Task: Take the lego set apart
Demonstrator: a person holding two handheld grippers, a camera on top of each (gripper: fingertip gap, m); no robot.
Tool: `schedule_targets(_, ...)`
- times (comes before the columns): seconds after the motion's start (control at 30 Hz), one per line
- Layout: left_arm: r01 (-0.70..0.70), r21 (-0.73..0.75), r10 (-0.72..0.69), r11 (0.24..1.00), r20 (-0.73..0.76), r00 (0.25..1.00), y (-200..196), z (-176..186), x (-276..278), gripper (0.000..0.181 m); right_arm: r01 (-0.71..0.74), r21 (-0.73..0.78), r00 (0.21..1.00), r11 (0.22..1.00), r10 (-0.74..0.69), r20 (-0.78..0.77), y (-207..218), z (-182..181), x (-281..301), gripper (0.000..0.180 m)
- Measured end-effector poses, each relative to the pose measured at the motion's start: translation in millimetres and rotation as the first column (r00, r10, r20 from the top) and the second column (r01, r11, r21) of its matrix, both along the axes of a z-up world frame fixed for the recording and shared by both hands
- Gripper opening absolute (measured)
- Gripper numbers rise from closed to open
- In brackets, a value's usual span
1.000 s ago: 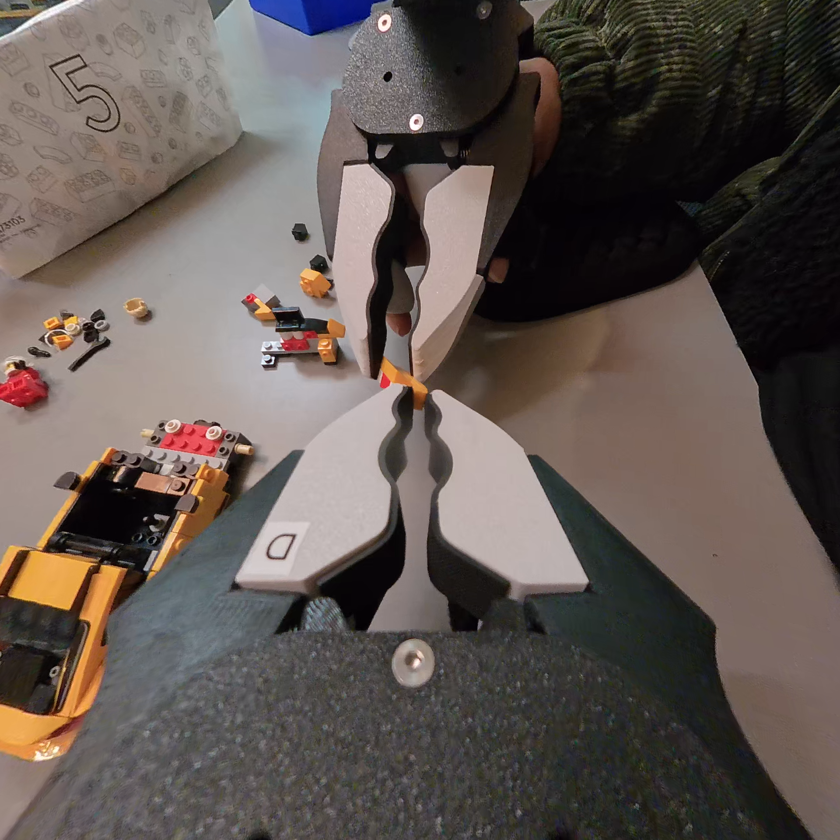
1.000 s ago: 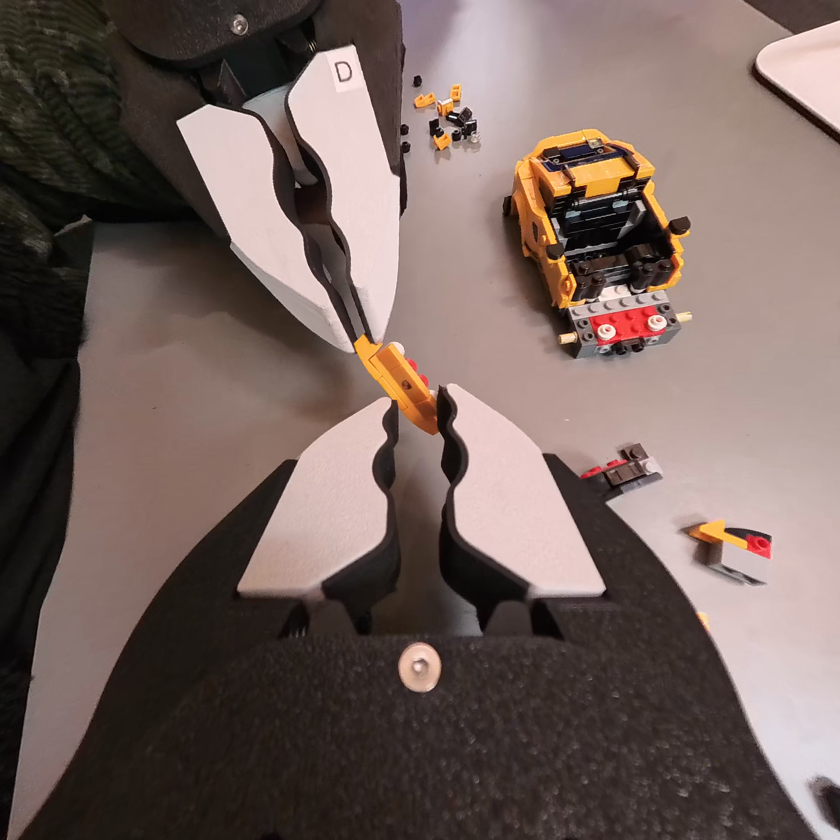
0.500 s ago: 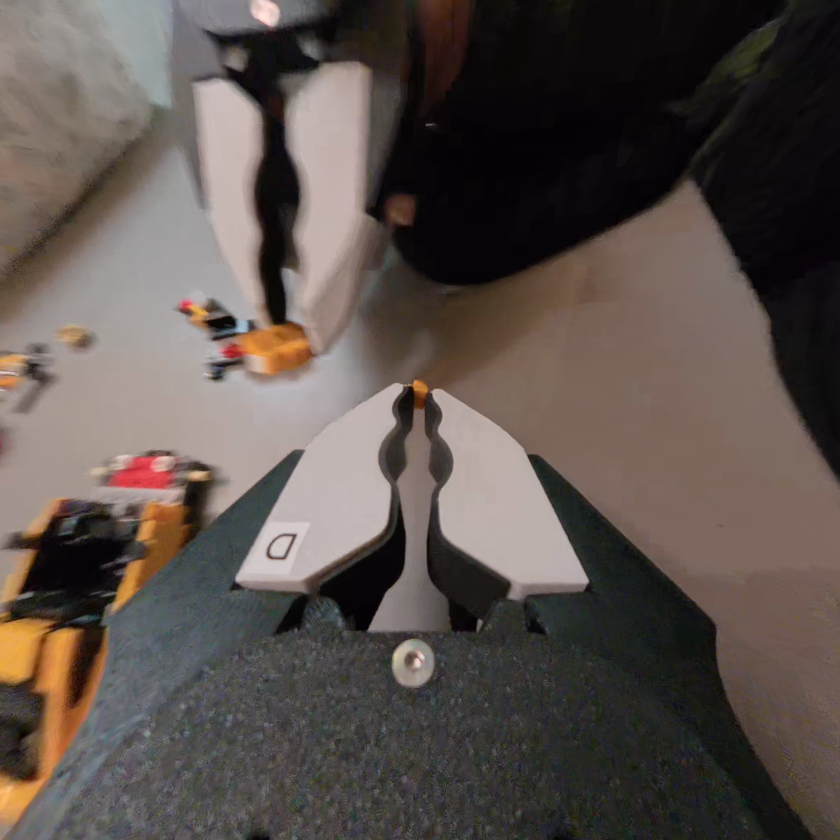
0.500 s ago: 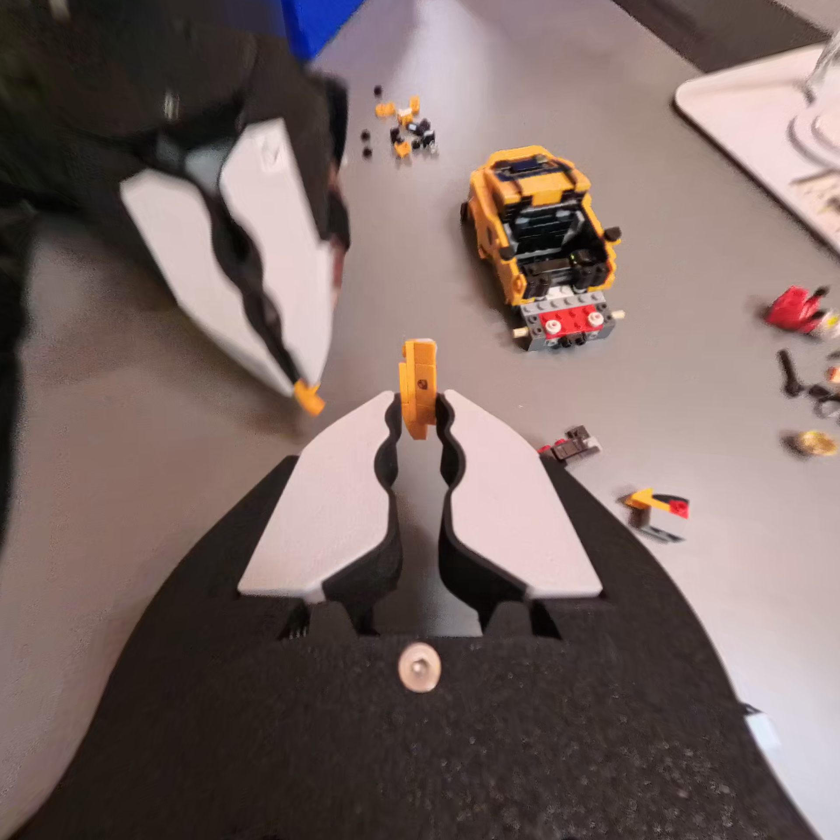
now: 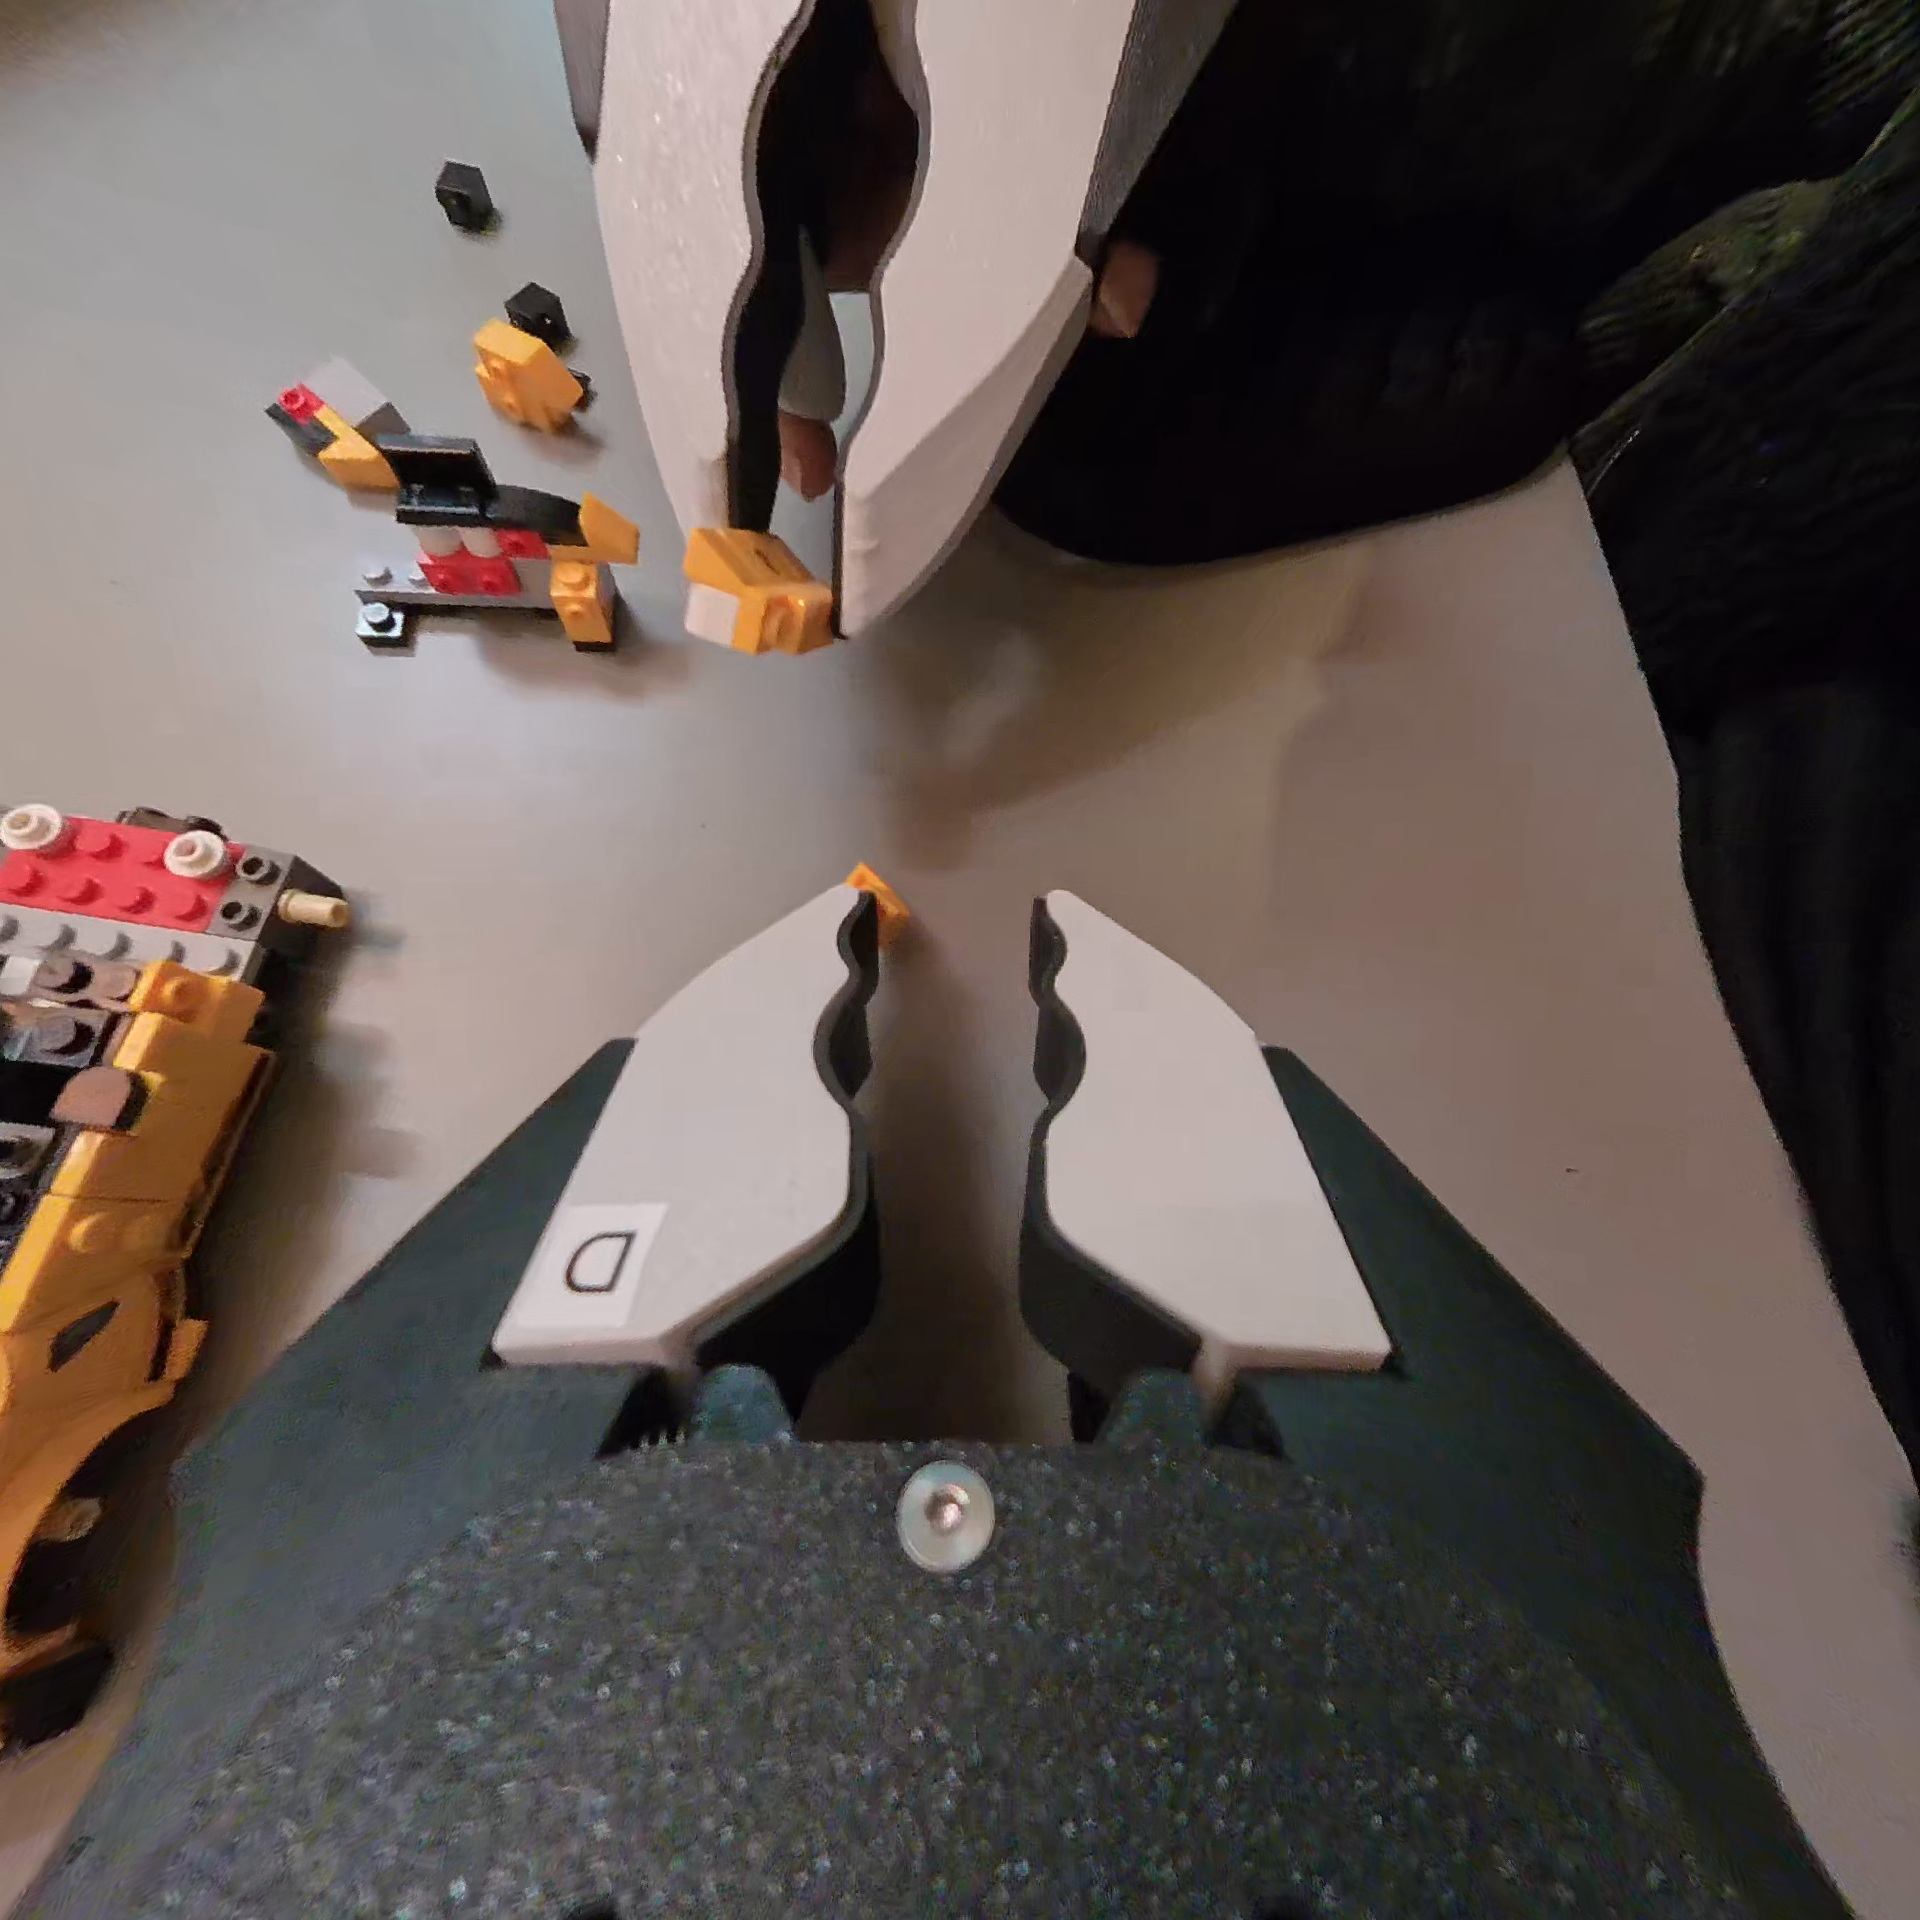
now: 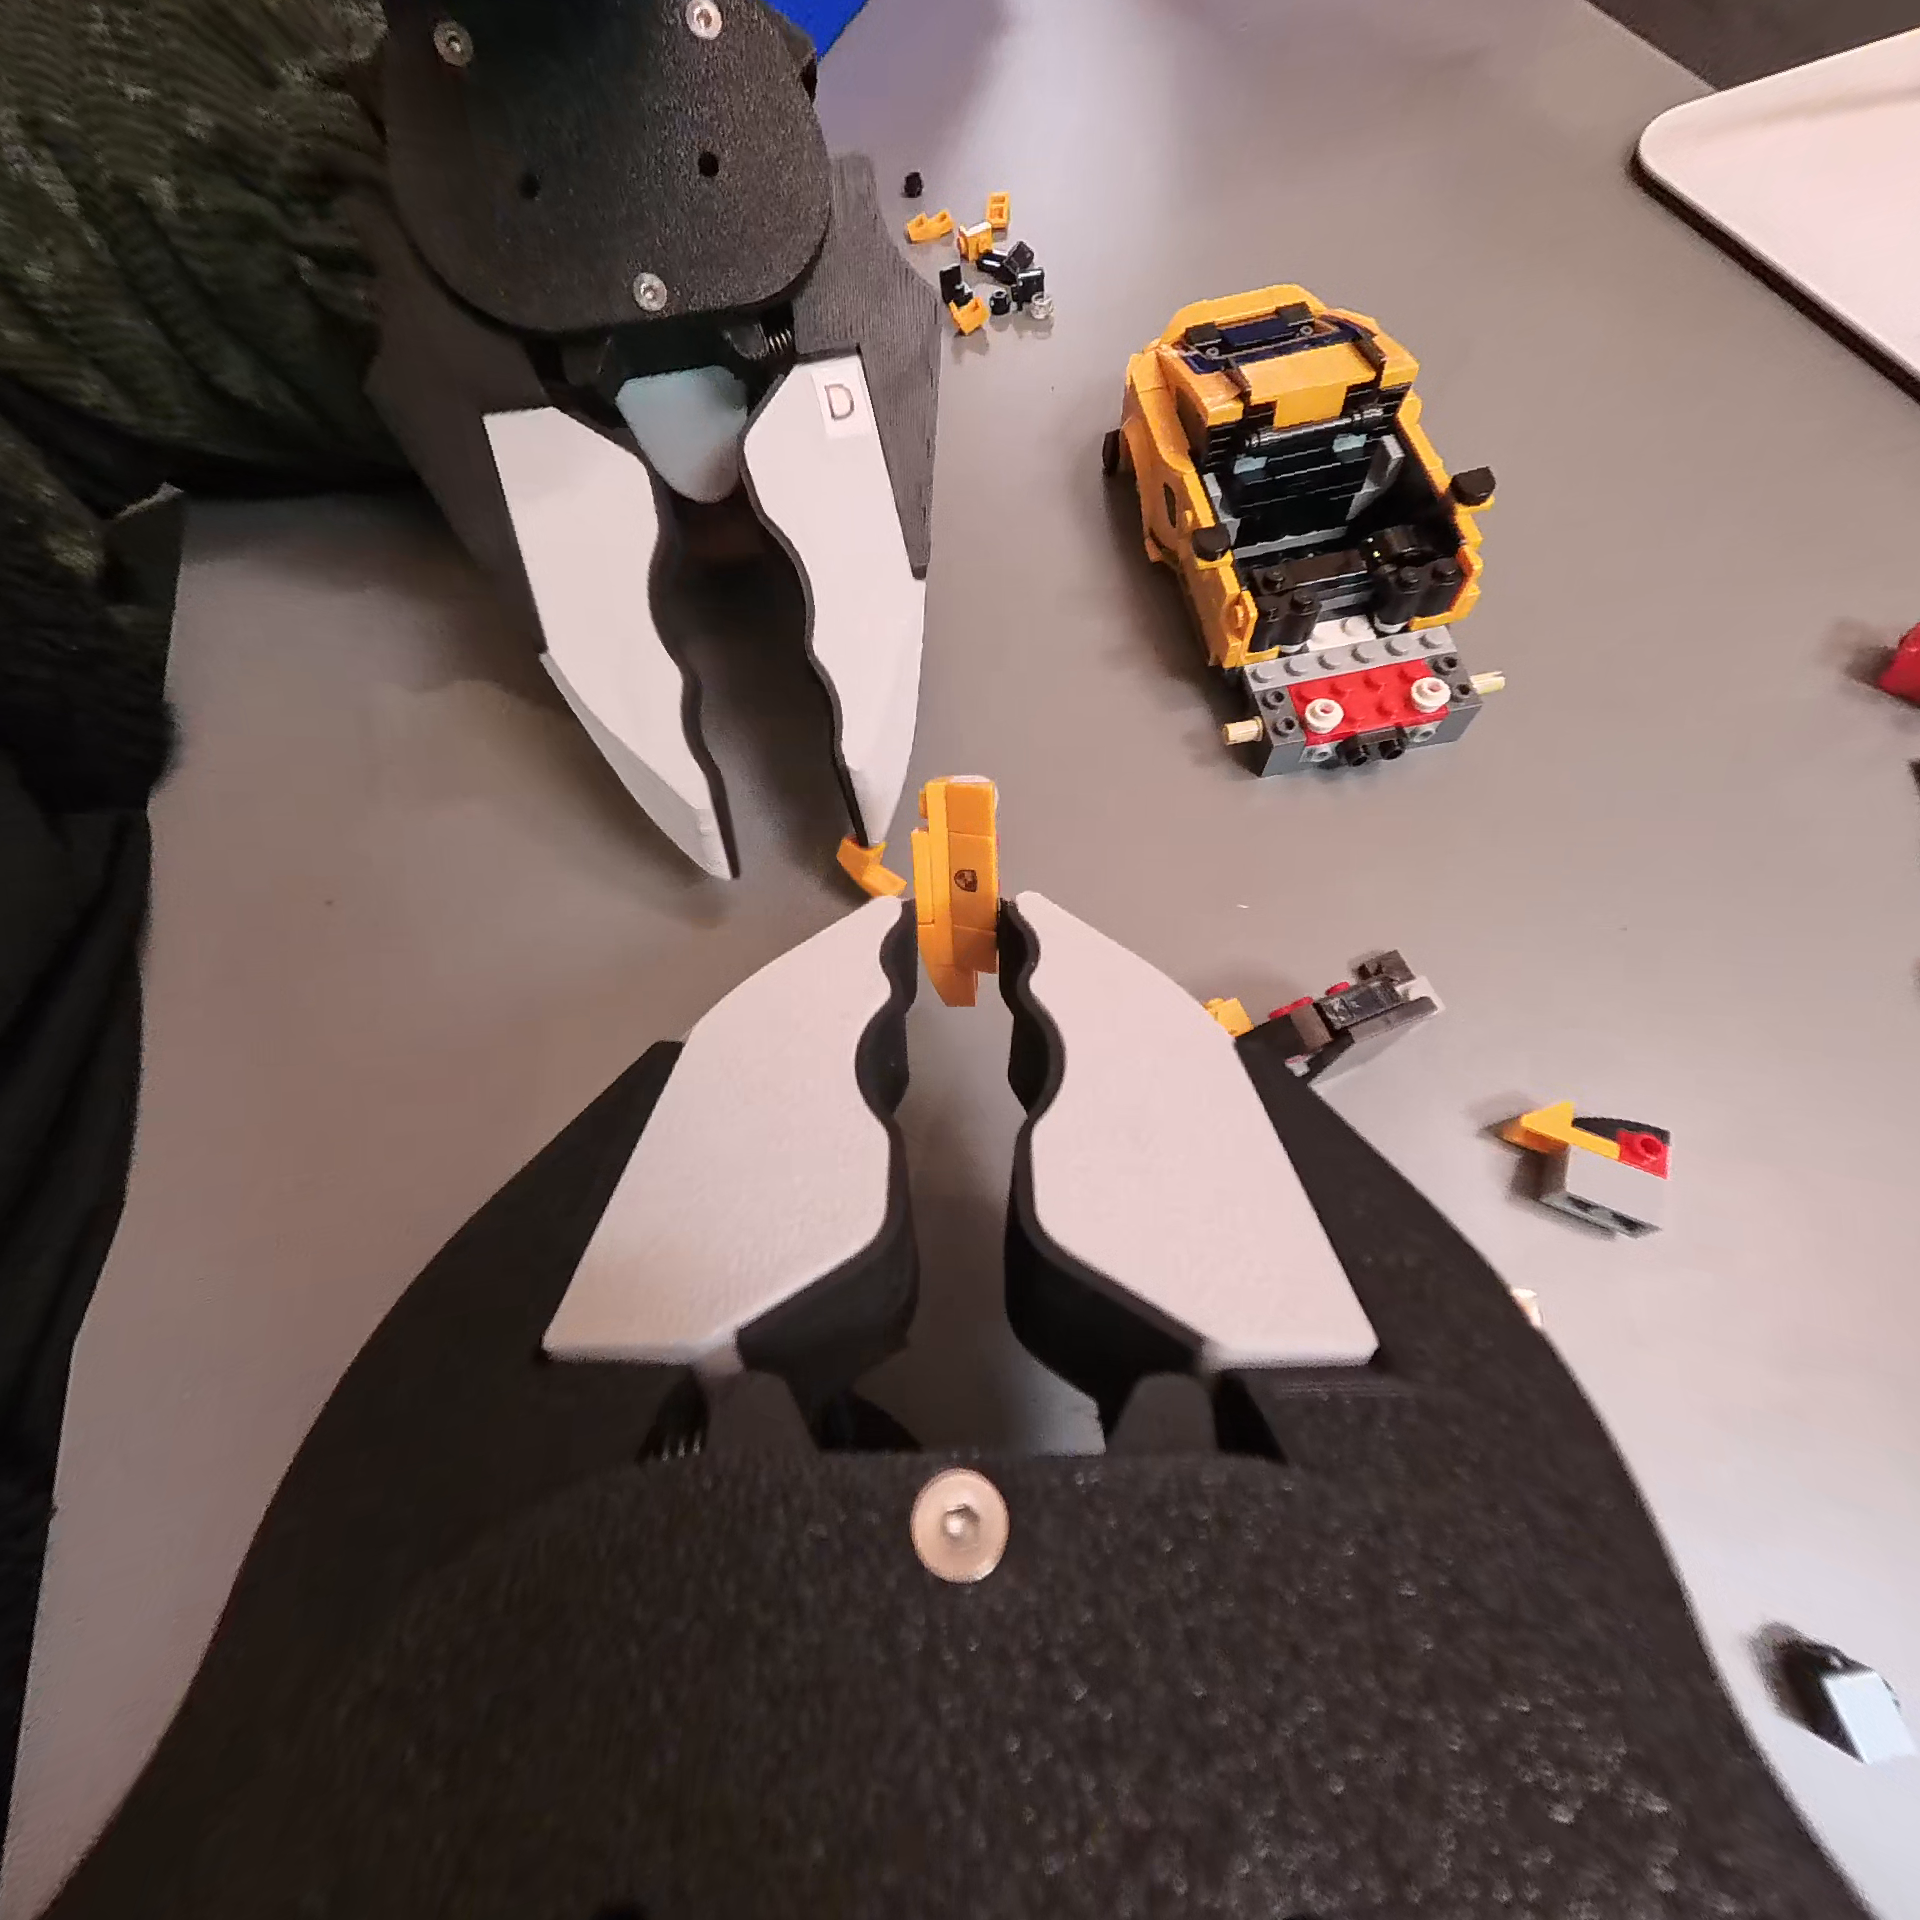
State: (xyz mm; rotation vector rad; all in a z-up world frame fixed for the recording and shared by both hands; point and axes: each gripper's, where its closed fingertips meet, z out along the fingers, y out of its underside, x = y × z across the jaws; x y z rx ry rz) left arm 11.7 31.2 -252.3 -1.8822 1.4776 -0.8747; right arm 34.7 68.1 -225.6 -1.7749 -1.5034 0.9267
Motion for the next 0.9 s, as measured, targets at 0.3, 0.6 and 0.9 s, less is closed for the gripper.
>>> schedule_targets(0.3,-0.019,-0.067,0.024,0.998,0.067,0.997,1.2,11.5,-2.1,0.019,-0.025,-0.009,1.0,1.0,0.025,0.01,-4.3,-2.6,-0.5,0.014)
schedule_targets(0.6,-0.018,-0.015,0.018,1.0,-0.059,0.998,2.9,-3.7,-11.9,0.03,-0.059,0.021,0.997,0.998,0.058,0.041,-9.7,-7.1,-1.4,0.015)
schedule_targets(0.9,-0.042,0.084,0.031,0.996,0.131,0.991,7.2,31.1,6.7,0.026,-0.162,0.121,0.985,0.979,0.152,0.087,-26.2,-10.8,-8.5,0.015)
